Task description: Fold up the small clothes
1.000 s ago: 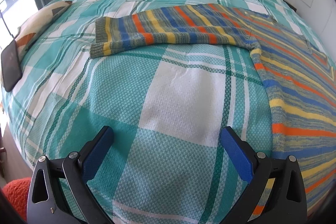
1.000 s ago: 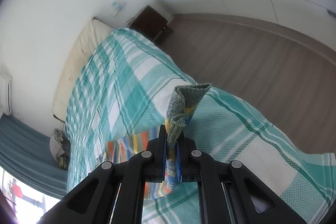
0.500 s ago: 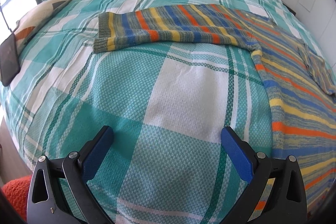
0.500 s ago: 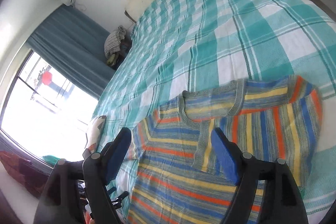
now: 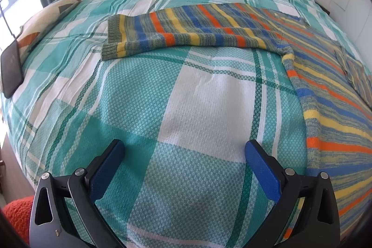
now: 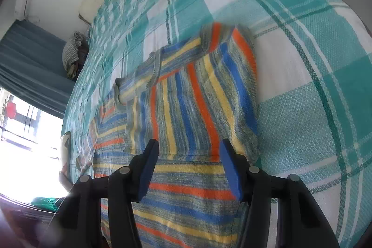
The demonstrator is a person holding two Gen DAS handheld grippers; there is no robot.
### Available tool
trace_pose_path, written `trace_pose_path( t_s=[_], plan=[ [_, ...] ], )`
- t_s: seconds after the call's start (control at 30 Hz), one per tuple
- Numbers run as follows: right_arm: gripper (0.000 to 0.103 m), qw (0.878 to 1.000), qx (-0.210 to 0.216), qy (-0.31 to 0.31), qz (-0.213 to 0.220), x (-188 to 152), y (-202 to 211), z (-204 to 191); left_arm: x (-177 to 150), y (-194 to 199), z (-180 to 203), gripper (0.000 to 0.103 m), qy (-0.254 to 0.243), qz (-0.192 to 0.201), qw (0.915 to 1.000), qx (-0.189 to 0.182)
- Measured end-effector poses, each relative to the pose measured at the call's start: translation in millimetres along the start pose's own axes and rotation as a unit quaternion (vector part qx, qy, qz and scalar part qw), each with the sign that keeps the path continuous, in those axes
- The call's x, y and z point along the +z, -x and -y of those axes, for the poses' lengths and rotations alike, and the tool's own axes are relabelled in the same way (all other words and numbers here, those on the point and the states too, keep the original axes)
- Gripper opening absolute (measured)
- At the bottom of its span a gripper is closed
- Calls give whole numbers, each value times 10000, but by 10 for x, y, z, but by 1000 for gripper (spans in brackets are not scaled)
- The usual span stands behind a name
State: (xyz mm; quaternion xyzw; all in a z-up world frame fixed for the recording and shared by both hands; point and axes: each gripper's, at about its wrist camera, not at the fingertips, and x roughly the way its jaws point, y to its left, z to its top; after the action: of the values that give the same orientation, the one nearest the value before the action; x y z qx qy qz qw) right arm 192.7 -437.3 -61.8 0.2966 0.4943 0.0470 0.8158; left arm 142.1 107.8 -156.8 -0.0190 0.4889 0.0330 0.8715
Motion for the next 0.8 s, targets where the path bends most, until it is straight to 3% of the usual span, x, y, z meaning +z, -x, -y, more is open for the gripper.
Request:
trace_pose_path(
  t_s=[0.1,0.17,0.23,0.3,0.43,0.57,0.63,0.7,0.77,0.8],
  plan=[
    [65,9957,-391,827,155,-341,160,-225,-7,-6,17,103,-19,30,10000,54],
    [66,9886,-724,1322,-48,-659,72,-300,-22,-6,26,103,-47,72,9999,84],
    [66,9760,-1246,1739,-401,-973,-103,-310,-39,-3,35,103,-85,127,9998,108],
    [66,9634,-1642,2105,-225,-1206,-90,-388,-50,1,37,103,-116,166,9997,122],
    [67,9555,-1858,2259,397,-1498,213,-680,-53,-9,46,103,-130,181,9996,144],
    [67,9516,-1735,2434,715,-1714,373,-856,-64,-10,54,103,-156,216,9995,175],
    [67,9589,-1501,2212,948,-1607,493,-736,-71,-6,46,103,-166,224,9995,154],
    [67,9780,-1193,1378,1014,-1372,613,-374,-68,-6,42,103,-167,216,9995,142],
    [67,9939,-753,417,692,-1130,609,124,-70,-7,45,103,-162,214,9995,156],
    [61,9975,-577,107,400,-1051,547,326,-71,-8,48,103,-160,214,9995,165]
  ],
)
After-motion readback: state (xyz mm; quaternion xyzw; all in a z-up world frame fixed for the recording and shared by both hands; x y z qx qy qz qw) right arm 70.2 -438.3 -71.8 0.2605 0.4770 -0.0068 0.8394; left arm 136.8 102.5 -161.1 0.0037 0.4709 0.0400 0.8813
